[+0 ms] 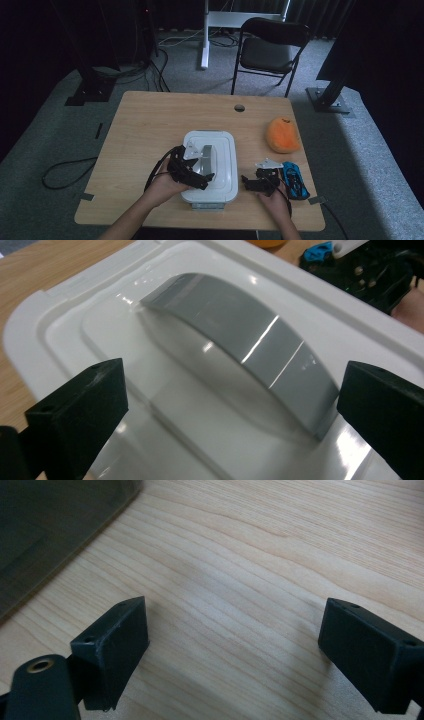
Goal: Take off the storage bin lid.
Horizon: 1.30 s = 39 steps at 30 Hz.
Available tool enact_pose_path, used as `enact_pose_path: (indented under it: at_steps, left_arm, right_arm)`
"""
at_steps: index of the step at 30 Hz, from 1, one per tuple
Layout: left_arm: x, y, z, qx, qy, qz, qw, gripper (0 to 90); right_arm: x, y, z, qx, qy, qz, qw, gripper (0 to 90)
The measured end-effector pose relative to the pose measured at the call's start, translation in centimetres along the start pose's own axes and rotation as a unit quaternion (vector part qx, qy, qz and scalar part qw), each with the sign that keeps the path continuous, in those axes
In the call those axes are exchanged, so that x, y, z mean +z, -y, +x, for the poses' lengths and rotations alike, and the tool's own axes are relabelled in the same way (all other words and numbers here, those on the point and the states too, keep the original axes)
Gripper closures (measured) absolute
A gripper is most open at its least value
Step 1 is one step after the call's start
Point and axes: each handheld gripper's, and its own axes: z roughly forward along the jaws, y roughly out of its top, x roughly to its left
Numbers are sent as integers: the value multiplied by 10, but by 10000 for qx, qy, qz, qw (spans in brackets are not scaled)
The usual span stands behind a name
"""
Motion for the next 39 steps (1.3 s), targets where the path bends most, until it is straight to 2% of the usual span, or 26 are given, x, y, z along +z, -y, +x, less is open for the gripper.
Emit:
enact_pose_path:
  at_steps: [9, 11, 15, 17, 22, 28, 33, 39]
  left_arm:
    - [8, -8, -9, -29, -26, -40, 10000, 50]
    - [9, -9, -11, -66, -107, -39, 9999, 56]
    - [10, -9, -12, -45, -140, 46, 9999, 73]
    - [10, -9, -12, -37, -137, 43, 9999, 126]
    - [11, -8, -12, -67, -161, 57, 9998, 153]
    - [11, -8, -13, -50, -161, 57, 9998, 237]
    - [10, -7, -13, -93, -19, 19, 10000, 335]
    - [11, -7, -12, -121, 67, 28, 9999, 364]
  right_arm:
    - [0, 0, 0, 0, 0, -1, 10000, 118]
    - [0, 0, 0, 0, 1, -1, 10000, 118]
    - [0, 0, 0, -1, 1, -1, 10000, 118]
    - [0, 0, 0, 0, 1, -1, 10000, 118]
    - [0, 0, 0, -2, 0, 2, 10000, 118]
    - [0, 0, 0, -2, 0, 2, 10000, 118]
    - [0, 0, 0, -1, 0, 3, 10000, 118]
    - [0, 0, 0, -2, 0, 3, 10000, 118]
